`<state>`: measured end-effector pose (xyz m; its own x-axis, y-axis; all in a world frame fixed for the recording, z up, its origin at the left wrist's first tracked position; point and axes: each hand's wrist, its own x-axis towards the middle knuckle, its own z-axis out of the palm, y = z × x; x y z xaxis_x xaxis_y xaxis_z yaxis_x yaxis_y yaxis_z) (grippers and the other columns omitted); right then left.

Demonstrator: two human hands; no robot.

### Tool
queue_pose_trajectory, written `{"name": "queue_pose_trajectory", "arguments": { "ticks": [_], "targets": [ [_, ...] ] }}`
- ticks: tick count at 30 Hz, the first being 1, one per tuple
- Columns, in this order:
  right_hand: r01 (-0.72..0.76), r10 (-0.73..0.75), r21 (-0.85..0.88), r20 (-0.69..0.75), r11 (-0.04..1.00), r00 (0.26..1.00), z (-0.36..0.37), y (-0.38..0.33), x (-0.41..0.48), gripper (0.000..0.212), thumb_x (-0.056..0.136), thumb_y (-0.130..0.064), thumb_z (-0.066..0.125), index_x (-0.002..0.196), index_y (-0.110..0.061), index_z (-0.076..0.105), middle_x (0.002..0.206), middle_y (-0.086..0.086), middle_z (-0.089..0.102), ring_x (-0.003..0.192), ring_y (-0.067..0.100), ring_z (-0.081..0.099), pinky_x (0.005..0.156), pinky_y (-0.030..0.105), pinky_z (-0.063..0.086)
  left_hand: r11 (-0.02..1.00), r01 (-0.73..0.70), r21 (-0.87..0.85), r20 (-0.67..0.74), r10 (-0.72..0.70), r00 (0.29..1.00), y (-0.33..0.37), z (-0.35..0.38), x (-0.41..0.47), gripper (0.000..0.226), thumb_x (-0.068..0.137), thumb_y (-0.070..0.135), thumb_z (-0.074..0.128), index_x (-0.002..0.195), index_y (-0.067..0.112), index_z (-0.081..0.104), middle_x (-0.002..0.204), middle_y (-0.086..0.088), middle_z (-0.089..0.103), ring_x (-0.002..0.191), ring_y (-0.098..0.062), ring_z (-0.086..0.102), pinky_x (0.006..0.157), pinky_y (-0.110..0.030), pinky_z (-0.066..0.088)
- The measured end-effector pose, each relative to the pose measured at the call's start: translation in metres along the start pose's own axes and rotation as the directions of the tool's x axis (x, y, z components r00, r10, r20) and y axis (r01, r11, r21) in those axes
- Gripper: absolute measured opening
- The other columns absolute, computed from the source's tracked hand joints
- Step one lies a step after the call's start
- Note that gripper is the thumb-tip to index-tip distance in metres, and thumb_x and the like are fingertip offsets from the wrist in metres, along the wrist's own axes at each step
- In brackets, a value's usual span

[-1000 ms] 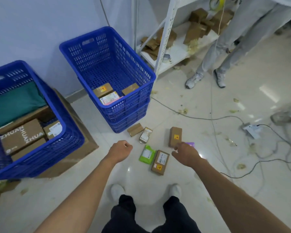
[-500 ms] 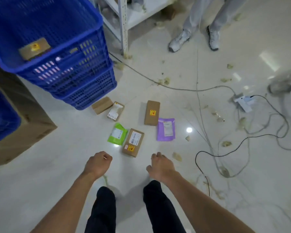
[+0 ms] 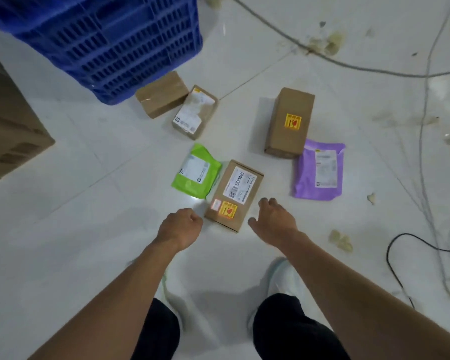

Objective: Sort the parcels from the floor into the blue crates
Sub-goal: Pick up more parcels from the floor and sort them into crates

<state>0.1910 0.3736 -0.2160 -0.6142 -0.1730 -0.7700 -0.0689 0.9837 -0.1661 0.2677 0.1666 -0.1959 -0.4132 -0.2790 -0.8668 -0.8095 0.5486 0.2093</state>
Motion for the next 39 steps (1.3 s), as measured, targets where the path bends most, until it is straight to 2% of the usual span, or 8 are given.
{"name": "queue_pose_trajectory", "arguments": {
  "ticks": [5, 8, 11, 16, 20, 24, 31, 39],
  "targets": [
    [0.152, -0.169, -0.088, -0.234, 0.984, 0.957, 0.030, 0.007, 0.105, 0.070, 0.084, -0.038, 0.063, 0.144, -0.016, 0.034, 0.139, 0.009, 0.039, 0.127, 0.031, 0.042, 0.101, 0.046, 0.040, 0.965, 0.187, -0.185, 0.028, -0.185, 0.982, -0.005, 0.068, 0.090, 0.055, 0.093, 0.054, 0.048, 0.115, 0.007, 0.067, 0.113, -0.015, 0.072, 0.107, -0.034, 0.067, 0.098, -0.041, 0.051],
    [0.221, -0.241, -0.109, -0.224, 0.969, 0.944, 0.035, 0.013, 0.146, 0.082, 0.081, -0.044, 0.067, 0.148, -0.018, 0.027, 0.142, 0.008, 0.039, 0.129, 0.030, 0.041, 0.103, 0.049, 0.039, 0.904, 0.285, -0.318, 0.011, -0.297, 0.955, -0.006, 0.097, 0.119, 0.058, 0.094, 0.058, 0.041, 0.113, 0.009, 0.068, 0.107, -0.014, 0.074, 0.098, -0.033, 0.071, 0.095, -0.041, 0.053],
    [0.208, -0.208, -0.017, -0.193, 0.978, 0.959, 0.040, 0.016, 0.161, 0.081, 0.080, -0.050, 0.067, 0.144, -0.018, 0.029, 0.134, 0.007, 0.044, 0.122, 0.030, 0.045, 0.096, 0.048, 0.043, 0.737, 0.320, -0.595, 0.096, -0.330, 0.939, -0.007, 0.114, 0.128, 0.046, 0.093, 0.052, 0.048, 0.103, 0.012, 0.070, 0.095, -0.013, 0.075, 0.079, -0.031, 0.074, 0.077, -0.034, 0.056],
    [0.187, -0.182, 0.024, -0.131, 0.982, 0.975, 0.030, 0.016, 0.156, 0.076, 0.082, -0.049, 0.068, 0.141, -0.016, 0.033, 0.129, 0.008, 0.048, 0.115, 0.029, 0.049, 0.093, 0.042, 0.044, 0.517, 0.317, -0.796, 0.144, -0.347, 0.927, 0.002, 0.111, 0.121, 0.037, 0.094, 0.046, 0.057, 0.110, 0.013, 0.061, 0.105, -0.012, 0.071, 0.093, -0.032, 0.071, 0.065, -0.031, 0.050],
    [0.155, -0.147, 0.053, -0.139, 0.986, 0.979, 0.012, 0.015, 0.125, 0.077, 0.083, -0.048, 0.068, 0.142, -0.015, 0.033, 0.128, 0.008, 0.049, 0.114, 0.029, 0.052, 0.094, 0.043, 0.046, 0.536, 0.310, -0.785, 0.118, -0.361, 0.925, 0.014, 0.094, 0.088, 0.030, 0.094, 0.039, 0.056, 0.111, 0.014, 0.055, 0.111, -0.012, 0.067, 0.100, -0.032, 0.066, 0.091, -0.042, 0.056],
    [0.143, -0.127, 0.087, -0.161, 0.986, 0.979, -0.019, 0.015, 0.076, 0.074, 0.083, -0.047, 0.065, 0.142, -0.014, 0.034, 0.127, 0.009, 0.050, 0.114, 0.032, 0.054, 0.091, 0.040, 0.045, 0.569, 0.257, -0.781, 0.058, -0.343, 0.938, 0.024, 0.066, 0.040, 0.034, 0.091, 0.031, 0.054, 0.115, 0.009, 0.062, 0.110, -0.013, 0.068, 0.102, -0.033, 0.065, 0.095, -0.047, 0.055],
    [0.133, -0.101, 0.170, -0.183, 0.976, 0.978, -0.107, -0.008, -0.047, 0.068, 0.084, -0.043, 0.064, 0.142, -0.018, 0.038, 0.128, 0.007, 0.052, 0.116, 0.032, 0.055, 0.090, 0.041, 0.046, 0.617, 0.159, -0.770, -0.054, -0.313, 0.948, 0.040, -0.012, -0.082, 0.017, 0.087, 0.029, 0.058, 0.084, 0.014, 0.065, 0.092, -0.006, 0.068, 0.082, -0.024, 0.061, 0.086, -0.042, 0.056],
    [0.239, -0.202, 0.184, -0.197, 0.954, 0.959, -0.230, -0.089, -0.224, 0.061, 0.084, -0.036, 0.063, 0.138, -0.017, 0.042, 0.130, 0.006, 0.048, 0.115, 0.031, 0.055, 0.089, 0.038, 0.044, 0.591, 0.021, -0.806, -0.162, -0.255, 0.953, 0.038, -0.142, -0.273, 0.011, 0.089, 0.028, 0.057, 0.087, 0.025, 0.067, 0.093, 0.005, 0.067, 0.084, -0.014, 0.060, 0.070, -0.030, 0.046]
  ]
}}
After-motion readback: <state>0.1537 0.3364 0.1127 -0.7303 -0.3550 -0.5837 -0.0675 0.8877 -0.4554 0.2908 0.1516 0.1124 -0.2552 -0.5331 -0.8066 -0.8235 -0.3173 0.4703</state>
